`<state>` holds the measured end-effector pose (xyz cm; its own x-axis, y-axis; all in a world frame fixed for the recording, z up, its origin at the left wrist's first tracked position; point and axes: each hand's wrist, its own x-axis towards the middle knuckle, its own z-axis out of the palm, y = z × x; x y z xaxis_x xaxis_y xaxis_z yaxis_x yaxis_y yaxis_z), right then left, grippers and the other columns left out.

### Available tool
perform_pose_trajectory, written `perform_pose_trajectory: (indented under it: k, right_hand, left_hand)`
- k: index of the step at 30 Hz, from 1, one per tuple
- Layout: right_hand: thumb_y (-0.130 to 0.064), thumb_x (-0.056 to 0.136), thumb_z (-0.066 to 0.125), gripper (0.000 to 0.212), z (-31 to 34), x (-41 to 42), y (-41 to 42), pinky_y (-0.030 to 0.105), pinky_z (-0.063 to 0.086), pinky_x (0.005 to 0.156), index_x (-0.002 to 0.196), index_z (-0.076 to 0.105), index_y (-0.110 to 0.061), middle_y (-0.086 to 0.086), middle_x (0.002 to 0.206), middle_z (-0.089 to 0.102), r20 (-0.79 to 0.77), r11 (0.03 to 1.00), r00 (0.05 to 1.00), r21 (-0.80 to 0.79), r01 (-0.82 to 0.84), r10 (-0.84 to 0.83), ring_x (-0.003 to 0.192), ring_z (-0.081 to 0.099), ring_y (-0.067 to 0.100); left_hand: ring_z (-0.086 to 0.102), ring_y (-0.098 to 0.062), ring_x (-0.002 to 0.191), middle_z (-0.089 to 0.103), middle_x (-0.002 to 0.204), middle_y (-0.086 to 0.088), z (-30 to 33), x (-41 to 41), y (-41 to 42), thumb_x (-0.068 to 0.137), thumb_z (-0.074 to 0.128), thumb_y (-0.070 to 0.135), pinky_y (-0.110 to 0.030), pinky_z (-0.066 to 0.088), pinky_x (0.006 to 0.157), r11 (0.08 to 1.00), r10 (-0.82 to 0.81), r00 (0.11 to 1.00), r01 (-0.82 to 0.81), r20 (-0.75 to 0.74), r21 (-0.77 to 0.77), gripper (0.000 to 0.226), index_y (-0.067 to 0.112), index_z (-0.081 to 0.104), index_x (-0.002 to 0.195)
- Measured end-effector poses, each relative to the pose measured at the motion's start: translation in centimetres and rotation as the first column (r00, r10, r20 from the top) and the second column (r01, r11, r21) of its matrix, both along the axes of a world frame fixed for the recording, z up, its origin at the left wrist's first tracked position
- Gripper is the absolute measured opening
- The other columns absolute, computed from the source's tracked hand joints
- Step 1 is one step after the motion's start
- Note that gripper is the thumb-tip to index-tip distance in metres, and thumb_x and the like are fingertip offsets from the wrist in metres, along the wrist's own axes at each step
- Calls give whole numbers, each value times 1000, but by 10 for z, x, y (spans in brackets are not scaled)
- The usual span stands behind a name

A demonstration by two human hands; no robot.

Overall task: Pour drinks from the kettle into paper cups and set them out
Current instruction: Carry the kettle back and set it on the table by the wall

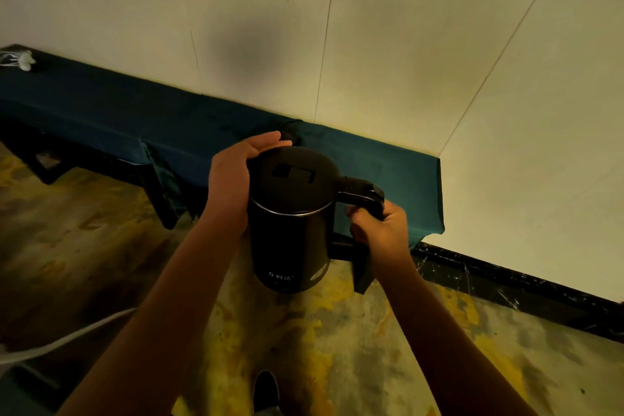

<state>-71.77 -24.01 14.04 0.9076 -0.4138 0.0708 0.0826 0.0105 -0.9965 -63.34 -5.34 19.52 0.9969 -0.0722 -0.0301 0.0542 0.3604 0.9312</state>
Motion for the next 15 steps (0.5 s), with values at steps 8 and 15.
perform_pose_trajectory:
  k: [8,15]
  right_hand:
    - [13,88,62,55,-9,100,6,16,41,46,53,68,-29,-10,44,54,-12,1000,1000,-7,-18,18,42,49,-1]
    - [13,88,62,52,-5,176,7,21,40,47,54,67,-26,-11,43,52,-16,1000,1000,-13,-3,2,42,48,1]
  left_hand:
    - [71,-31,105,76,108,-13,-13,109,5,89,36,8,-51,51,101,1000,-30,999,30,-10,2,42,5,73,110]
    - [71,-31,105,76,107,-13,-3,189,5,88,36,5,-50,52,100,999,-49,999,49,-7,16,42,5,74,106]
